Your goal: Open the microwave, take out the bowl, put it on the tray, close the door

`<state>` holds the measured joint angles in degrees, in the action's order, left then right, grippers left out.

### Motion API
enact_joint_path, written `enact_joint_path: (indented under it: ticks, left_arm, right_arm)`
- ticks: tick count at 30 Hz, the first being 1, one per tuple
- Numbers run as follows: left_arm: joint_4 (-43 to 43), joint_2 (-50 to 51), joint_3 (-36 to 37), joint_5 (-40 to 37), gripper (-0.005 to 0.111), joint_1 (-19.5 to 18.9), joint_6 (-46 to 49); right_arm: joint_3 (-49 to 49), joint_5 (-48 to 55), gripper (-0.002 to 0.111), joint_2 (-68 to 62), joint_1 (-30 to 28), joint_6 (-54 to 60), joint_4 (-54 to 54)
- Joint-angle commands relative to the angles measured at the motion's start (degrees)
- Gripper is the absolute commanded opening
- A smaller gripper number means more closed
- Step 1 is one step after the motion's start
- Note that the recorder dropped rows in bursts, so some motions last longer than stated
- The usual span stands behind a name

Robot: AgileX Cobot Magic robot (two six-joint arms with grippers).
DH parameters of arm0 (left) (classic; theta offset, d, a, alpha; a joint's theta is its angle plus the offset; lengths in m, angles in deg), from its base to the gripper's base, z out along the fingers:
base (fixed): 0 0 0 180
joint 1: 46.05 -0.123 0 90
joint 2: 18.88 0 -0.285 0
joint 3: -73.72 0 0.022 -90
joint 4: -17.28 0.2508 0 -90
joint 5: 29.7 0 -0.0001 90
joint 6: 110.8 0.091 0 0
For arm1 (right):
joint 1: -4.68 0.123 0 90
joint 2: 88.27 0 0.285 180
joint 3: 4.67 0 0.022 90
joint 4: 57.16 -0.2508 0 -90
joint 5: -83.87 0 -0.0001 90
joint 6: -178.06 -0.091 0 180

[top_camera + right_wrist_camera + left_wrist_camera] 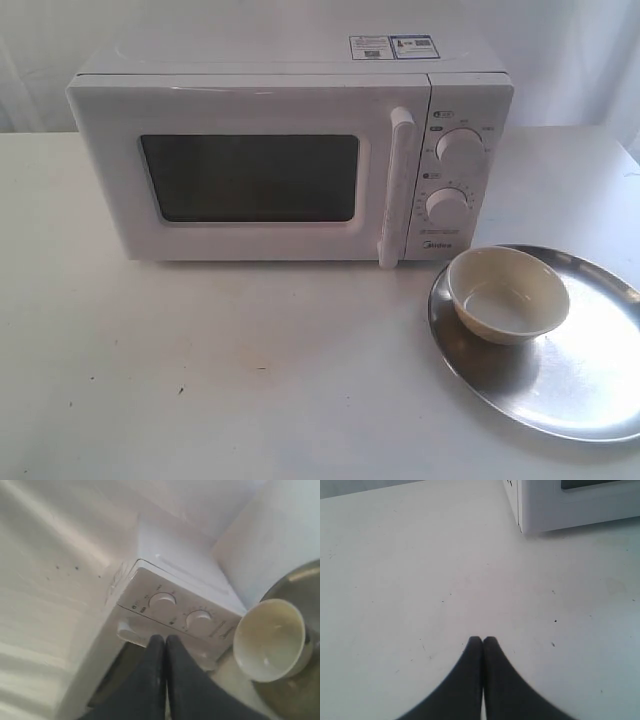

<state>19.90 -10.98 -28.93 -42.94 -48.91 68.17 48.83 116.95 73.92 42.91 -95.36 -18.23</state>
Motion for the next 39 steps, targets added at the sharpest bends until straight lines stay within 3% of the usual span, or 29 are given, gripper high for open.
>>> enact_joint_path:
  ticks: [1,4,8,13,15,18,19,20,22,25,39]
  left_arm:
    - [-0.42,-0.12,-0.14,-0.08,0.0,0.24,-0.2]
    - [-0.42,-0.12,-0.14,-0.08,0.0,0.24,-0.2]
    - [-0.42,-0.12,-0.14,-0.08,0.0,0.24,-0.2]
    - [-0.42,-0.12,-0.14,-0.08,0.0,0.24,-0.2]
    - [-0.42,-0.12,-0.14,-0.08,0.0,0.24,-0.2]
    - [-0.42,-0.12,-0.14,-0.08,0.0,0.24,-0.2]
    - [-0.42,-0.12,-0.14,-0.08,0.0,0.24,-0.2]
    - [-0.42,-0.12,-0.14,-0.08,0.0,0.24,-0.2]
    - [-0.42,-0.12,-0.14,-0.08,0.0,0.24,-0.2]
    - [-0.42,-0.12,-0.14,-0.08,0.0,0.24,-0.2]
    - [-0.42,-0.12,-0.14,-0.08,0.0,0.24,-0.2]
  right_arm:
    - [4.96,-8.38,0.0,4.56,-14.45,3.14,-22.13]
    - [9.21,-4.08,0.0,5.98,-18.6,5.34,-30.1]
    - [13.4,3.25,0.0,5.98,-18.71,2.91,-29.92]
    - [19.95,2.71,0.0,8.44,-18.71,5.01,-28.97]
    - [22.34,-2.76,0.0,10.03,-19.09,10.76,-27.55]
    - [23.72,-18.05,0.0,10.03,-19.65,24.64,-19.93]
    - [23.72,-18.92,0.0,10.03,-19.75,30.58,-18.99]
    - [23.72,-18.1,0.0,10.03,-20.0,45.97,-19.0]
    - [23.72,-16.7,0.0,10.03,-20.0,66.25,-21.39]
    - [23.72,-15.96,0.0,10.03,-20.0,80.81,-25.76]
    - [23.72,-14.65,0.0,10.03,-20.0,86.14,-26.49]
